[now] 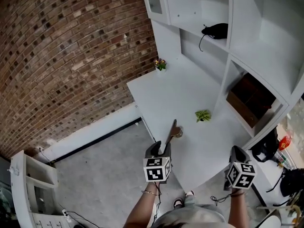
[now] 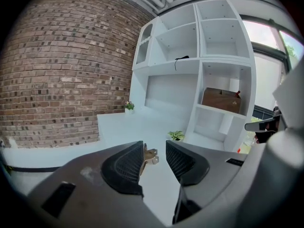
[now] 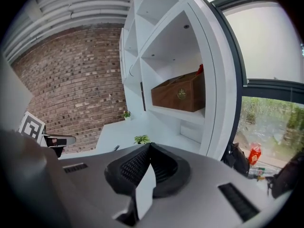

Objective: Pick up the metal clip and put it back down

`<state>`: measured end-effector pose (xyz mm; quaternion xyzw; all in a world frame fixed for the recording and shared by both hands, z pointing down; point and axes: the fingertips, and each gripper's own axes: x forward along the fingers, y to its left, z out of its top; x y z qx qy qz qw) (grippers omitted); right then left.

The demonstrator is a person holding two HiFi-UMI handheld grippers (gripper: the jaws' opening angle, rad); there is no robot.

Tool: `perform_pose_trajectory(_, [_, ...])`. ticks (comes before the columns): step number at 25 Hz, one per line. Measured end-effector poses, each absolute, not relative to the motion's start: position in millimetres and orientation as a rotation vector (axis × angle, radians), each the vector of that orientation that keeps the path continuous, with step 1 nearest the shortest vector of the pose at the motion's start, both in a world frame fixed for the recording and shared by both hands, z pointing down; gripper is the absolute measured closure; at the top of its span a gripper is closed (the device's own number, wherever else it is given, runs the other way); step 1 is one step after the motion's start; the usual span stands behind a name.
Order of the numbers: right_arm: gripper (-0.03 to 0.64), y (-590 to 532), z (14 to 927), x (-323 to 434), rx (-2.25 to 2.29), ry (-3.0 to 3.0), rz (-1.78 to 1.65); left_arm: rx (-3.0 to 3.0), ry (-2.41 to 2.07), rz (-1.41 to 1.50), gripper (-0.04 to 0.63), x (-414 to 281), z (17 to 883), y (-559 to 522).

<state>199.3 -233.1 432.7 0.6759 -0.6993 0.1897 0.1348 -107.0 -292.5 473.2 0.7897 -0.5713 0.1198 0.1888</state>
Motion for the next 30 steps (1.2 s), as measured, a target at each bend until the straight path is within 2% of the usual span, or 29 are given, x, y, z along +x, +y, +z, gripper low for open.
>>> perform_pose_trajectory(30, [0.615, -292.0, 571.5, 211.1, 1.718, -1.974, 0.782, 2.238, -1.506, 0.952, 0.448, -47.4, 599.3, -386.2])
